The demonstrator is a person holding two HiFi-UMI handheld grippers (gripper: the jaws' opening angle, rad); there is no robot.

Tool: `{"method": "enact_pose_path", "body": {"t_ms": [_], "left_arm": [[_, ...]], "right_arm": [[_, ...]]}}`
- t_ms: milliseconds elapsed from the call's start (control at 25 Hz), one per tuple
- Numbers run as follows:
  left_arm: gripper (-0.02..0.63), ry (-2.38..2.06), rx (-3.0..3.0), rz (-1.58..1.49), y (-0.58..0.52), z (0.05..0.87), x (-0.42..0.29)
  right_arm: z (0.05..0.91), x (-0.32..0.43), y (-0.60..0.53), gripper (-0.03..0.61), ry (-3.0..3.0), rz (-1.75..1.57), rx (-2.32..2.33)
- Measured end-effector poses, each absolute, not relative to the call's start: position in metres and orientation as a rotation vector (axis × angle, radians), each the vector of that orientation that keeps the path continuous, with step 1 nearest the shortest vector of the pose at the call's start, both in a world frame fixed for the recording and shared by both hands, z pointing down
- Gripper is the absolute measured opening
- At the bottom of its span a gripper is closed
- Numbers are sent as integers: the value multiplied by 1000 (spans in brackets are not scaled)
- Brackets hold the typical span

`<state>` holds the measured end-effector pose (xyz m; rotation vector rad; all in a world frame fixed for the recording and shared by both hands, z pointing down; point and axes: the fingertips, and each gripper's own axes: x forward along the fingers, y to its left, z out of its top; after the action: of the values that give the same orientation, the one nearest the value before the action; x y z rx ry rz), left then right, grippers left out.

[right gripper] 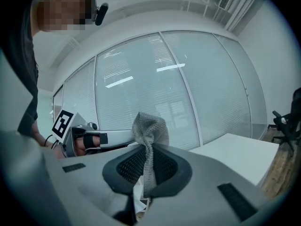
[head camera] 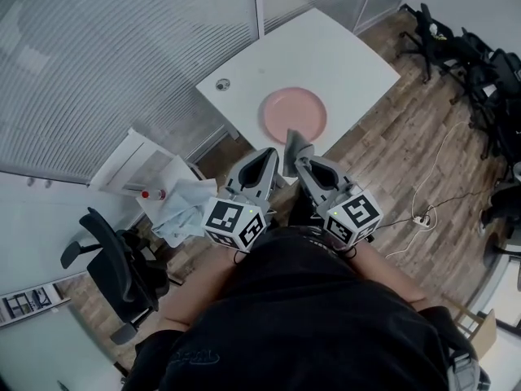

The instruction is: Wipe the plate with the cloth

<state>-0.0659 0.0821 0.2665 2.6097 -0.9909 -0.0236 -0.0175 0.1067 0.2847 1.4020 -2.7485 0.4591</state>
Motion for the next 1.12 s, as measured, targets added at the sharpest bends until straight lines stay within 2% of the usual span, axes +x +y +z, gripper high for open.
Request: {"method": "enact_pose_path", "body": {"t_ms": [400,960,1120], "left_arm": [[17,-1056,2536,-18,24,284,-44],[17,-1152,2580,-4,-71,274,47],[17,-1201,2540,5,-87,283,55]], "right_arm": [[299,6,46,35,-2772,501,1311],[289,97,-58,35,-2822,446,1233],[297,109,-79,35,-2834,473,1192]]}}
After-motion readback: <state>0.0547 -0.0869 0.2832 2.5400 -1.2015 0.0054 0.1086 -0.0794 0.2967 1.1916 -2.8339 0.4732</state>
